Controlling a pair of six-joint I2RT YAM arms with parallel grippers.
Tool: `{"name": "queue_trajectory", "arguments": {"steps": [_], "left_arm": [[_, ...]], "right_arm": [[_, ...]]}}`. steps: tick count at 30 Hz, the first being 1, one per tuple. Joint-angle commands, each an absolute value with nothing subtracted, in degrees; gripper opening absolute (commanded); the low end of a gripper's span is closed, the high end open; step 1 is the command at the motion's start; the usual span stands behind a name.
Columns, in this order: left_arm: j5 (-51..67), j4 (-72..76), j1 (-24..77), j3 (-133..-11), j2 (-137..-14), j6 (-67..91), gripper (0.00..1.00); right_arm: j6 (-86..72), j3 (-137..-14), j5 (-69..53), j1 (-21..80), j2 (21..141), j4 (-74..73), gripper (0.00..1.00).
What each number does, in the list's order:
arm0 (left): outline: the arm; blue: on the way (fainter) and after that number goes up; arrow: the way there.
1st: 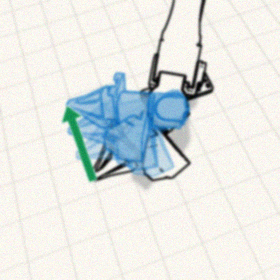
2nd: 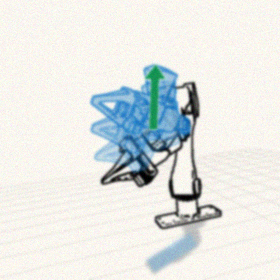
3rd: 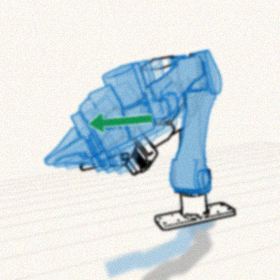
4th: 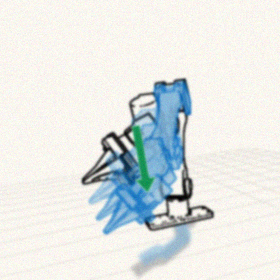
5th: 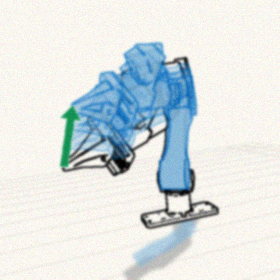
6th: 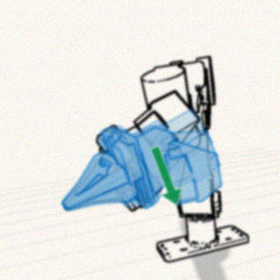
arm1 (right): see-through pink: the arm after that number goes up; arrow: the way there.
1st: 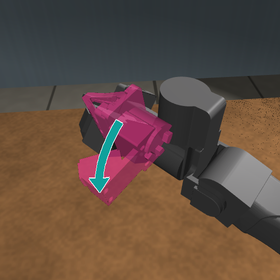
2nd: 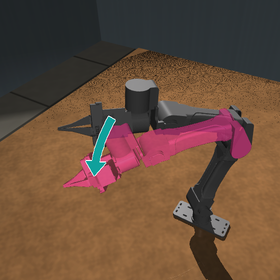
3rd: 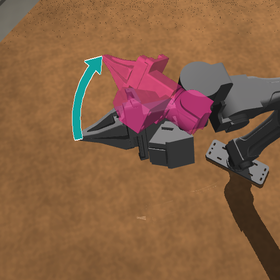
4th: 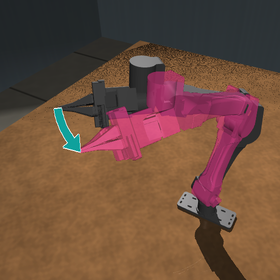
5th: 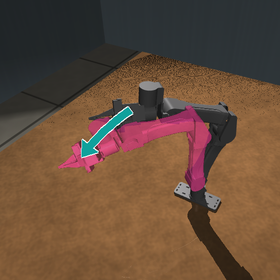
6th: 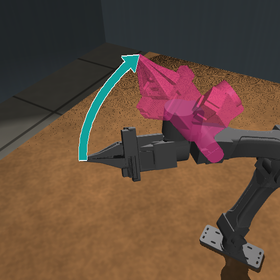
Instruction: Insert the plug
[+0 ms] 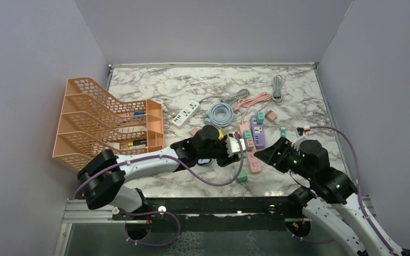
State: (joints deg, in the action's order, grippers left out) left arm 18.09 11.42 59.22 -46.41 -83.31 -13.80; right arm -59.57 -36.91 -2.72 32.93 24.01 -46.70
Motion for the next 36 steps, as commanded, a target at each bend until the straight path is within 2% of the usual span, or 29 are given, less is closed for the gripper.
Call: {"name": "queue_trajectory", "arguments": {"steps": [1,6,13,18,23,31,34,36], "left_arm": [[22.8,14.7,59.2,-45.4,-77.4,-11.0,0.14],[26.3,14.4,59.2,-45.8,-72.1,-10.5,0.14],[28.5,13.6,59.2,-46.4,-69.7,-10.6,0.14],[29.4,13.4,59.2,-46.5,-68.9,-10.4,0.14],[29.1,14.1,59.2,-45.9,-68.1,-10.0,0.14],[28.7,14.3,59.2,-45.5,-67.5,-9.7,0.15],[27.8,12.8,59.2,-45.6,-67.4,-9.4,0.22],[25.4,11.5,59.2,-45.8,-67.3,-8.1,0.40]], "right_arm": [[-53.3,-37.2,-10.0,32.8,23.4,-40.7,0.62],[-49.0,-40.6,-14.9,32.8,28.5,-41.4,0.63],[-48.5,-40.2,-26.0,32.8,33.9,-34.5,0.61],[-51.9,-39.2,-26.0,32.8,34.0,-29.6,0.57],[-55.8,-38.1,-25.3,32.8,34.9,-27.4,0.48],[-56.4,-37.6,-25.3,32.8,38.6,-27.3,0.39],[-56.3,-37.8,-24.1,32.8,40.2,-26.8,0.27],[-55.5,-38.0,-23.0,32.8,41.1,-26.2,0.17]]}}
